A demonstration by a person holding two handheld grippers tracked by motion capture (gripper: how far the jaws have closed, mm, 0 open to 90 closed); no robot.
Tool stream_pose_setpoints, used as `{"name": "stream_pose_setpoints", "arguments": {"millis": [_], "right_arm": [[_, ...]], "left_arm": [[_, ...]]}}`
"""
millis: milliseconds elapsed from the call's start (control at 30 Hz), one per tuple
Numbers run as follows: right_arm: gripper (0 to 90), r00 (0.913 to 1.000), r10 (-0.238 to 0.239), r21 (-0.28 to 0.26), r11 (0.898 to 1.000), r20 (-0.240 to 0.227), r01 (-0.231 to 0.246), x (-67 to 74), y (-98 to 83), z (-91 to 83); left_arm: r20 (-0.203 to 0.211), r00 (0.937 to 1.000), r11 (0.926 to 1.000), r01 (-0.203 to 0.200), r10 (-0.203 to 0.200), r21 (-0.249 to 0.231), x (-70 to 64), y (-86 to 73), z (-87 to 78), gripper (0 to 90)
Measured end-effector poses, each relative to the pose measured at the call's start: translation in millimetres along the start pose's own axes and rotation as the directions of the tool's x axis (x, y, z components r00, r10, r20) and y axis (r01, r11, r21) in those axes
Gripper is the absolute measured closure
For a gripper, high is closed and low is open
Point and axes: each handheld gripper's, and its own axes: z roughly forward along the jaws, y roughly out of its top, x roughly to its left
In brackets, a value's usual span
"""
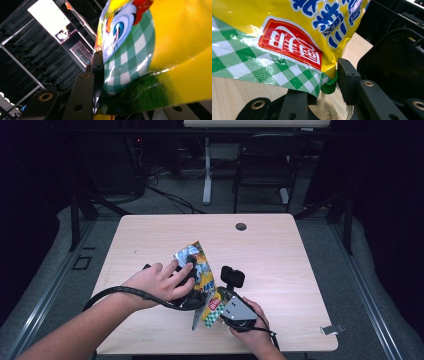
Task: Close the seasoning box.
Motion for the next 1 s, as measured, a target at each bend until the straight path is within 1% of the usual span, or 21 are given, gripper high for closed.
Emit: {"name": "stream_pose_setpoints", "arguments": {"millis": [133, 367, 467, 667, 700, 767, 800, 833, 867, 900, 933, 967, 1000], "right_arm": [[70.8, 1.0000, 0.001, -0.001, 1.000, -0.001, -0.001, 0.2, -0.1, 0.4], [70.7, 1.0000, -0.001, -0.001, 1.000, 0.000, 0.001, 0.2, -0.1, 0.7], [70.8, 1.0000, -0.001, -0.001, 1.000, 0.001, 0.001, 0.4, -0.1, 0.8], [70.8, 1.0000, -0.001, 0.000, 1.000, 0.002, 0.001, 0.5, -0.1, 0.6], [70.8, 1.0000, 0.000, 0.001, 1.000, 0.003, 0.000, 0.4, -0.2, 0.5], [70.8, 1.0000, 0.001, 0.001, 1.000, 0.004, -0.001, 0.3, -0.2, 0.5], [70.8, 1.0000, -0.002, 0.005, 1.000, 0.008, 0.001, 0.0, -0.1, 0.1], [70.8, 1.0000, -0.004, 0.007, 1.000, 0.008, 0.004, -0.4, 0.1, -0.2], [70.8, 1.0000, -0.001, 0.005, 1.000, 0.009, 0.001, -0.5, 0.0, 0.0], [70.8, 1.0000, -0.001, 0.003, 1.000, 0.010, 0.001, -0.6, 0.0, 0.0], [70.8, 0.9999, -0.001, 0.004, 1.000, 0.011, 0.001, -0.6, 0.1, 0.1], [70.8, 0.9999, -0.001, 0.004, 1.000, 0.013, 0.001, -0.5, 0.0, 0.3], [70.9, 0.9999, -0.004, 0.006, 1.000, 0.012, 0.004, -0.5, 0.1, 0.4]], "left_arm": [[0.002, 1.0000, 1.0000, -0.006, 0.006, 0.004, 0.0, 0.2, -0.4, 73.1], [0.003, 1.0000, 1.0000, -0.003, 0.003, 0.005, -0.6, -0.1, -0.3, 73.2], [0.003, 1.0000, 1.0000, 0.007, -0.007, -0.001, -1.0, -0.2, 0.0, 73.3], [0.010, 0.9999, 0.9999, 0.012, -0.012, 0.005, -2.2, -0.7, 0.0, 73.4], [0.023, 0.9994, 0.9997, 0.024, -0.024, 0.004, -2.5, -0.9, 0.2, 73.5], [0.028, 0.9990, 0.9994, 0.035, -0.036, 0.006, -3.8, -1.8, 0.5, 73.6], [0.021, 0.9983, 0.9985, 0.055, -0.055, -0.007, -5.5, -2.6, 1.8, 73.6], [0.023, 0.9979, 0.9981, 0.061, -0.061, -0.006, -6.4, -3.1, 1.9, 73.7], [0.040, 0.9975, 0.9983, 0.058, -0.059, 0.009, -6.2, -3.5, 1.2, 73.7], [0.038, 0.9962, 0.9969, 0.078, -0.078, -0.001, -7.9, -3.9, 2.1, 73.8], [0.043, 0.9951, 0.9959, 0.090, -0.090, -0.004, -9.4, -4.2, 2.6, 73.9], [0.037, 0.9944, 0.9949, 0.100, -0.100, -0.011, -11.1, -4.7, 3.4, 73.9], [0.050, 0.9945, 0.9957, 0.092, -0.092, 0.007, -11.0, -4.7, 2.6, 74.0]]}}
